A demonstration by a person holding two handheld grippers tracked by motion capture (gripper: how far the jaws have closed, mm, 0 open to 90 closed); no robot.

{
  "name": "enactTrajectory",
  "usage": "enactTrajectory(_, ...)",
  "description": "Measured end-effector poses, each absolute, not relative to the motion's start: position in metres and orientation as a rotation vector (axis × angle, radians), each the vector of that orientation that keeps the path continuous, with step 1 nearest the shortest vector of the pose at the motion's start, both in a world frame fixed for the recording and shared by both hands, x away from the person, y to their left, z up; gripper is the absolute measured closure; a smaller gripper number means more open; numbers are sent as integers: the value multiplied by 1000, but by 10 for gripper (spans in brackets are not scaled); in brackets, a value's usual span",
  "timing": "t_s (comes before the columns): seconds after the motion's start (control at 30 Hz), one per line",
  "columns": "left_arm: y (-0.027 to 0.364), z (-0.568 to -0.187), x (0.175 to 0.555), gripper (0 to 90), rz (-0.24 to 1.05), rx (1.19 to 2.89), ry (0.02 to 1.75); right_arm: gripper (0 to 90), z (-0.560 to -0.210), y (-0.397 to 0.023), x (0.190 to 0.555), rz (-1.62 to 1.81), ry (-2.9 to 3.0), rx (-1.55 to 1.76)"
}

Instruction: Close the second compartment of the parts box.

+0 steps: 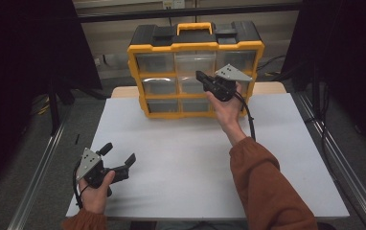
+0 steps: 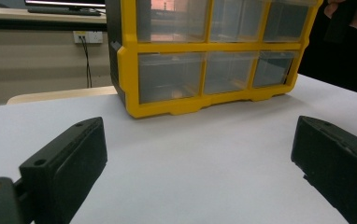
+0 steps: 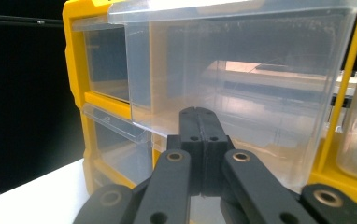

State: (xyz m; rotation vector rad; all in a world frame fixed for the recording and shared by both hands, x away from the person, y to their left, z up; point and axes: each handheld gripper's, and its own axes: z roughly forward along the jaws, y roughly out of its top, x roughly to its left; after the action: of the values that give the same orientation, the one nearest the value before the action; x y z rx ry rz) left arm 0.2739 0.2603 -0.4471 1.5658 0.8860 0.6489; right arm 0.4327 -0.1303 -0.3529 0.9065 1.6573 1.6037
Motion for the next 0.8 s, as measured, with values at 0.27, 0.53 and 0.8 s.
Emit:
enactTrajectory(0.27,260,-447,274,36,649,1566,887,900,-350,-130,435,1598,1651,907)
enactTrajectory(0.53,260,-447,274,36,648,1569,890,900,-350,-130,439,1597,1649,918)
enactTrajectory(0.8,260,-447,274,36,647,1565,890,900,-349,-130,445,1586,1646,925)
